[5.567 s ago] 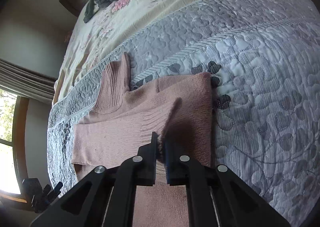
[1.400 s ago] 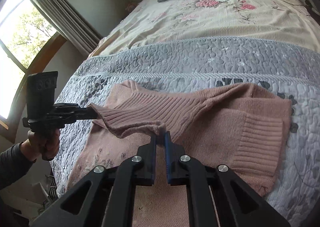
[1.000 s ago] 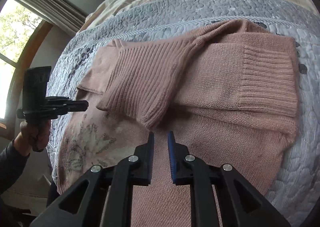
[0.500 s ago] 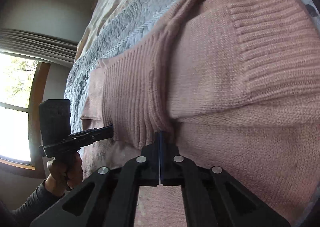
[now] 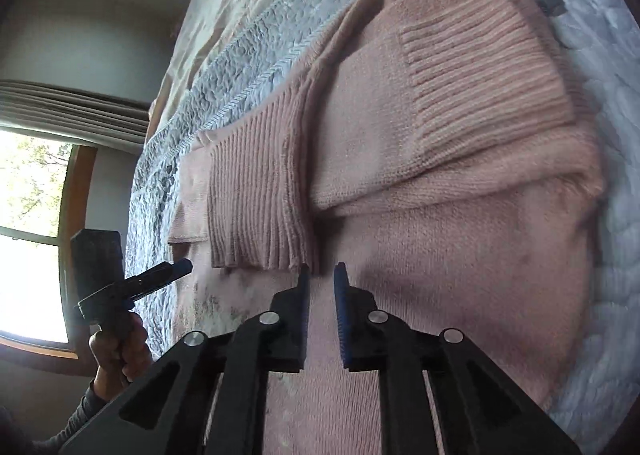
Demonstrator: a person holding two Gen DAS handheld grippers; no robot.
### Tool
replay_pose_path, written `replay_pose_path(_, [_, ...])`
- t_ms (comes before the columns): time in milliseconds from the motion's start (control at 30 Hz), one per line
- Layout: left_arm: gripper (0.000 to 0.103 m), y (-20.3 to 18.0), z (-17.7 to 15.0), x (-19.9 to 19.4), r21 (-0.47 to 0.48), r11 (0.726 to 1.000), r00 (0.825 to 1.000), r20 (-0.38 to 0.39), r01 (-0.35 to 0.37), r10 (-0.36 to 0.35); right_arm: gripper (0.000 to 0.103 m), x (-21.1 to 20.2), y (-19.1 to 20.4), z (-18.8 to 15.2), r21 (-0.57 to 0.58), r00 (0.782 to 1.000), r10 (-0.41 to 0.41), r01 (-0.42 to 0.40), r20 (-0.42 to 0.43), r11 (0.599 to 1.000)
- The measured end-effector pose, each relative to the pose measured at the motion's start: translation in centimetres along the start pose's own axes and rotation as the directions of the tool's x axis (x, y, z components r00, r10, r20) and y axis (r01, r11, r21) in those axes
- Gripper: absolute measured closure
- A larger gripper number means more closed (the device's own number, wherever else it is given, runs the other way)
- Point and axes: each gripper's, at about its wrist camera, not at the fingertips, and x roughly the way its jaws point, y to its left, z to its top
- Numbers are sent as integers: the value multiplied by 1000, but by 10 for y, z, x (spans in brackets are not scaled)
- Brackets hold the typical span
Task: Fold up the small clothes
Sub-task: 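Open both tools and release the folded hem, then grasp the sweater's side edge with both tools and lift it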
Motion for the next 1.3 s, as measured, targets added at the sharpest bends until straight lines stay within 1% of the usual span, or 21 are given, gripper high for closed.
replay_pose_path(33, [51, -1, -9, -18, 1, 1000, 1000, 16, 7, -7, 86, -15, -1, -8, 7, 1000, 14, -14, 4, 1000])
replay_pose_path(100, [45, -3, -33, -56, -3, 1000, 999, 48, 11, -11, 67, -45, -5, -31, 31, 999, 38, -38, 7, 999])
replay_pose_path(133, [41, -1, -47, -76, -10, 1000, 998, 64, 13, -12, 62, -61, -8, -45, 40, 999, 42, -42, 2, 998])
replay_pose_path(200, [34, 5, -78, -109, -31, 999, 996, 89, 14, -11, 42, -90, -12, -80, 55, 999, 32, -31, -6, 998])
replay_pose_path(267, [33, 14, -114, -132, -68, 998, 996, 90, 3, 4, 37, -112, -15, -118, 64, 999, 24, -22, -26, 998])
replay_pose_path(333, [32, 22, -148, -146, -103, 995, 997, 71, -5, 12, 36, -130, -22, -157, 83, 999, 20, -17, -42, 996])
replay_pose_path(367, [32, 26, -165, -150, -117, 993, 998, 54, -16, 23, 31, -139, -27, -175, 98, 998, 27, -22, -50, 995])
replay_pose_path(433, [27, 37, -195, -150, -146, 989, 1000, 1, -25, 25, 30, -150, -35, -207, 125, 998, 29, -21, -62, 992])
replay_pose_path(500, [26, 44, -220, -143, -168, 985, 998, -56, -46, 37, 30, -156, -46, -235, 145, 997, 8, 4, -83, 989])
replay_pose_path(633, [26, 57, -248, -128, -193, 979, 992, -119, -70, 47, 38, -152, -61, -270, 166, 994, -18, 37, -112, 985])
replay_pose_path(733, [26, 70, -257, -119, -230, 968, 988, -142, -100, 69, 40, -149, -72, -281, 205, 995, -5, 25, -101, 978])
replay_pose_path(800, [26, 78, -258, -112, -253, 961, 985, -157, -111, 72, 42, -145, -77, -282, 226, 995, 0, 21, -95, 974])
replay_pose_path(900, [27, 84, -260, -102, -281, 955, 982, -182, -97, 46, 42, -136, -86, -285, 260, 994, -6, 35, -111, 965])
replay_pose_path(1000, [29, 80, -262, -89, -276, 957, 976, -217, -86, 25, 44, -119, -90, -286, 285, 991, -14, 52, -136, 957])
replay_pose_path(1067, [34, 77, -264, -80, -271, 959, 970, -244, -85, 17, 44, -112, -91, -287, 295, 989, -21, 64, -145, 953])
replay_pose_path(1100, [40, 77, -264, -77, -270, 959, 968, -251, -91, 22, 44, -109, -90, -287, 298, 988, -19, 64, -151, 952])
replay_pose_path(1133, [51, 78, -265, -75, -275, 957, 968, -250, -91, 20, 44, -105, -90, -287, 304, 987, -14, 62, -158, 951])
replay_pose_path(1167, [59, 78, -266, -73, -289, 954, 969, -247, -79, 5, 44, -101, -89, -288, 307, 986, -11, 63, -166, 950])
replay_pose_path(1200, [69, 80, -267, -72, -303, 951, 969, -247, -65, -12, 44, -99, -89, -288, 309, 985, -6, 60, -171, 949])
replay_pose_path(1267, [78, 80, -271, -71, -307, 950, 970, -243, -62, -15, 46, -95, -88, -291, 312, 984, 12, 45, -180, 949])
replay_pose_path(1300, [89, 81, -273, -71, -312, 949, 970, -240, -55, -23, 47, -93, -88, -292, 315, 984, 21, 37, -179, 948])
